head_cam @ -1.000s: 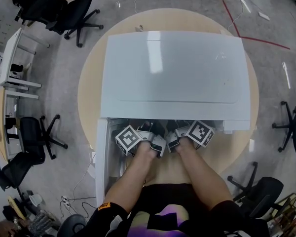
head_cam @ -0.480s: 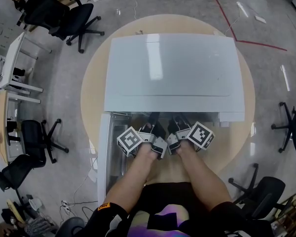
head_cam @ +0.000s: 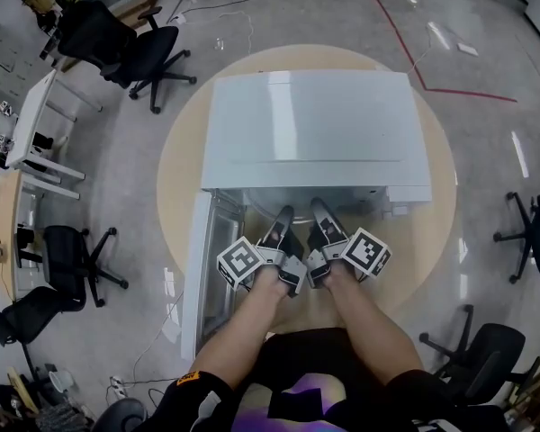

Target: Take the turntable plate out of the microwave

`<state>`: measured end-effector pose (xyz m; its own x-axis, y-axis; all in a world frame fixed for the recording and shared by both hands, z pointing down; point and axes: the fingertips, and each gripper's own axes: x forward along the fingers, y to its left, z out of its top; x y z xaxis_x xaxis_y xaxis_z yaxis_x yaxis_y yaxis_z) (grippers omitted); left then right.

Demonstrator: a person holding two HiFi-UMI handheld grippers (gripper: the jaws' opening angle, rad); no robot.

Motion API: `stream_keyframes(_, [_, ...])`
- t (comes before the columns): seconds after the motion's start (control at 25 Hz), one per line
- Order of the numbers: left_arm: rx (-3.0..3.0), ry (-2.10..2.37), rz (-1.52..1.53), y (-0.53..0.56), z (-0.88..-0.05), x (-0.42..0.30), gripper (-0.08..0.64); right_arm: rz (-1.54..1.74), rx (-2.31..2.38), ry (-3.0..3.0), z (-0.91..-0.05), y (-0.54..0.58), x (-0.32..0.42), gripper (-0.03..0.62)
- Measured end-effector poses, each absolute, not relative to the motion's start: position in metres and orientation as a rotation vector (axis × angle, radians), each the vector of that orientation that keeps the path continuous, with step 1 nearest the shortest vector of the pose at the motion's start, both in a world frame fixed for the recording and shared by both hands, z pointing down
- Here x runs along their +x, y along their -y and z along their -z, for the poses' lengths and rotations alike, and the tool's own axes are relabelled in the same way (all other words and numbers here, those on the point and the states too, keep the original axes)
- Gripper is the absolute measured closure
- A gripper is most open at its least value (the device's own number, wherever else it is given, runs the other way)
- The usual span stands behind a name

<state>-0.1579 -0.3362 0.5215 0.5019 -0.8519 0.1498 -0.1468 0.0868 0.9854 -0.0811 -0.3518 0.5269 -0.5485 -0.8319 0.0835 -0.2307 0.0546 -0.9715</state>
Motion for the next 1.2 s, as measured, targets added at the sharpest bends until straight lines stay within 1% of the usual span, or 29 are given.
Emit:
stream_keyframes(0.72, [1.454, 0.903, 0.677, 0.232, -0.489, -0.163, 0.477, 1.464, -1.057, -1.846, -0.492, 0.248, -0.086, 0.52])
stream_keyframes(1.2, [1.473, 0.888, 0.701, 0.185, -0.477, -0.161, 0.477, 1.447, -1.035, -1.884, -0.477, 0.201, -0.085, 0.52])
